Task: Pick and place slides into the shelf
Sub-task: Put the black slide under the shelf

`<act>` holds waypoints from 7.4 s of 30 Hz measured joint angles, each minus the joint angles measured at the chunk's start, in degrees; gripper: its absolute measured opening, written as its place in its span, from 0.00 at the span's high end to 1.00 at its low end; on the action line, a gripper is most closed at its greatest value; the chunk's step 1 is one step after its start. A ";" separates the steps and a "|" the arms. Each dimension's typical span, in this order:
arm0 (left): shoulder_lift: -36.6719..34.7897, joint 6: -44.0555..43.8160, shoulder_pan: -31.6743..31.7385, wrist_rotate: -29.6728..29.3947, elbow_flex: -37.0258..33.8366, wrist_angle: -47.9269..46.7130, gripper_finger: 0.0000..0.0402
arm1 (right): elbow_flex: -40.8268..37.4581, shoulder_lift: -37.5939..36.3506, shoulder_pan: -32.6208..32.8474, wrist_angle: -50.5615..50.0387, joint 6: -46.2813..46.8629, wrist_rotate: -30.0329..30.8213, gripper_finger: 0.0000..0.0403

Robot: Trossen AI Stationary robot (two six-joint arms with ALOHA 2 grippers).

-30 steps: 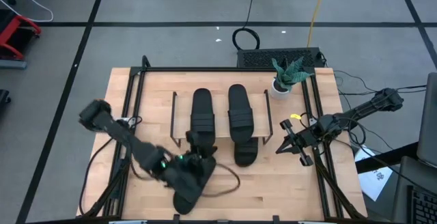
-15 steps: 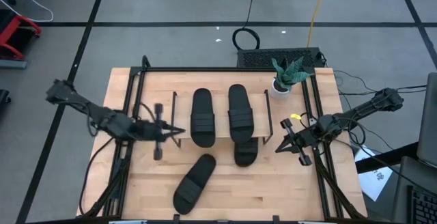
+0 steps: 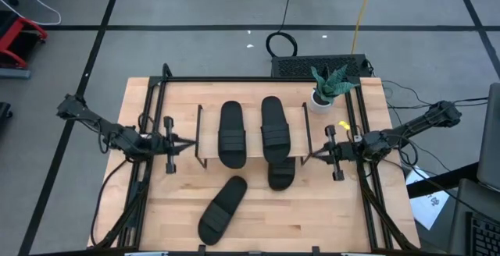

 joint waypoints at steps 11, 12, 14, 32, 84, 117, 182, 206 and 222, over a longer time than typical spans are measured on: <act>-3.73 -11.27 -1.20 -26.64 -1.72 -12.95 1.00 | 4.07 -6.16 0.00 -17.88 7.99 18.83 1.00; -3.71 -13.63 -1.20 -27.16 -1.72 -14.71 1.00 | 4.07 -6.15 0.00 -18.81 9.16 20.50 1.00; -3.67 -18.72 -1.20 -27.16 -1.72 -19.08 1.00 | 4.08 -6.15 0.00 -20.43 10.70 24.48 1.00; 2.74 -42.37 -1.22 -21.58 -1.74 -32.20 1.00 | 7.10 -6.36 2.88 -29.15 16.01 34.12 1.00; 15.61 -29.95 -21.54 -32.13 1.92 -20.50 1.00 | 33.31 38.18 23.38 -13.27 -4.68 33.94 1.00; 27.63 -34.24 -27.38 -39.27 3.53 -13.84 1.00 | 50.62 83.97 9.95 21.38 -3.04 -2.10 0.97; 76.72 -49.04 -27.85 -15.26 48.18 -57.40 0.58 | 48.61 62.81 14.03 -10.08 0.82 11.17 1.00; 76.35 -40.75 -21.26 5.84 48.42 -45.60 0.58 | 43.47 62.83 14.24 -4.02 1.79 9.84 1.00; 72.95 -34.29 -20.26 5.11 48.46 -47.44 0.58 | 43.47 62.83 14.64 -4.02 2.71 9.83 1.00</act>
